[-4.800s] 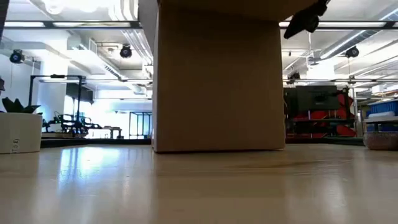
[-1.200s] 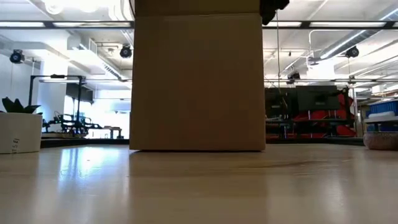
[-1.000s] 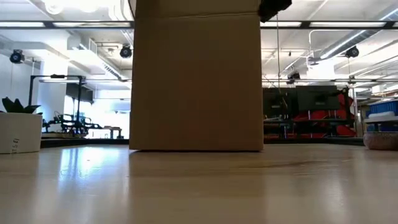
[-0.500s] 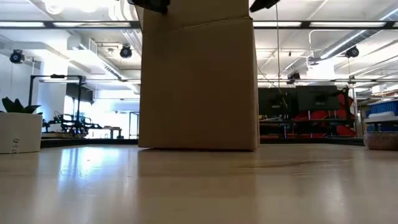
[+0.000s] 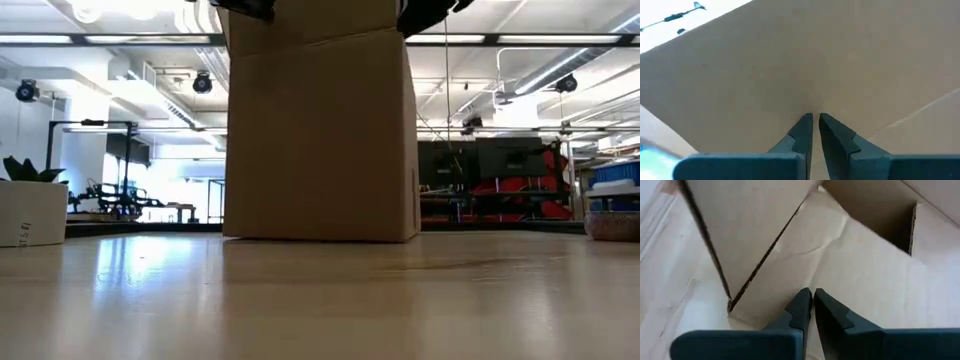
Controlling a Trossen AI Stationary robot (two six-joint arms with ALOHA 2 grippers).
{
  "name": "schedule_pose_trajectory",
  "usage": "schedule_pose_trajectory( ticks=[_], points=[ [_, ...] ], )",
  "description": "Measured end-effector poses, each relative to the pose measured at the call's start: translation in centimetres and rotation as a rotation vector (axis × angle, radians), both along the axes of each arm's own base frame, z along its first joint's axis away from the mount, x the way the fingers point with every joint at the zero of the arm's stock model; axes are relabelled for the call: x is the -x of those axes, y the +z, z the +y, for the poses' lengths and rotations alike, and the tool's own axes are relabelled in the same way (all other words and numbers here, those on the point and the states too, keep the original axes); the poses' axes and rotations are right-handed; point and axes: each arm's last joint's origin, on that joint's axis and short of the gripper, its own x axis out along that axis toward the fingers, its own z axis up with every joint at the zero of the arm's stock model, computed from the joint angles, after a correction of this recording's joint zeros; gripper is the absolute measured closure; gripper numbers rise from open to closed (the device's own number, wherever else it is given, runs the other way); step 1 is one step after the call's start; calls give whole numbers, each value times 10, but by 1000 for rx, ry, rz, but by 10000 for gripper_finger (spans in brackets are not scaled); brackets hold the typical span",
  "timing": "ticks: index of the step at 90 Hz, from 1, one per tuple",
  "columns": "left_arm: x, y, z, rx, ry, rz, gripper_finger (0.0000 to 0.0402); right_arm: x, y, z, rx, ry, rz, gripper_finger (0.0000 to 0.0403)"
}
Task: Wrap mug
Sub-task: Close the cardboard box
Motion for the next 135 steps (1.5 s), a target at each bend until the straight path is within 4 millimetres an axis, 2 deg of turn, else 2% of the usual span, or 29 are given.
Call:
schedule_pose_trajectory(
  ticks=[14,32,51,76,92,107,116,127,135],
  points=[
    [-4,10,-2,14,-108,-67,381,4,3,-2,-6,-7,-16,390],
    [-8,17,-1,23,-180,-141,381,-6,-6,-3,-18,-13,6,390],
    [-15,23,-6,20,-416,-199,381,-11,-11,-4,-21,-16,15,390],
    [-21,25,25,26,-354,-254,381,3,9,5,-11,5,-19,389],
    [-30,13,50,61,-278,-241,381,17,29,7,-1,4,-77,389],
    [-42,0,57,64,-255,-202,381,32,50,8,40,-31,-139,389],
    [-48,-14,58,68,-235,-150,381,31,56,8,44,-31,-202,389],
    [-54,-22,58,78,-231,-132,381,25,54,8,39,-28,-216,389],
    [-55,-24,57,81,-235,-126,381,13,42,5,41,-32,-181,389]
  ],
)
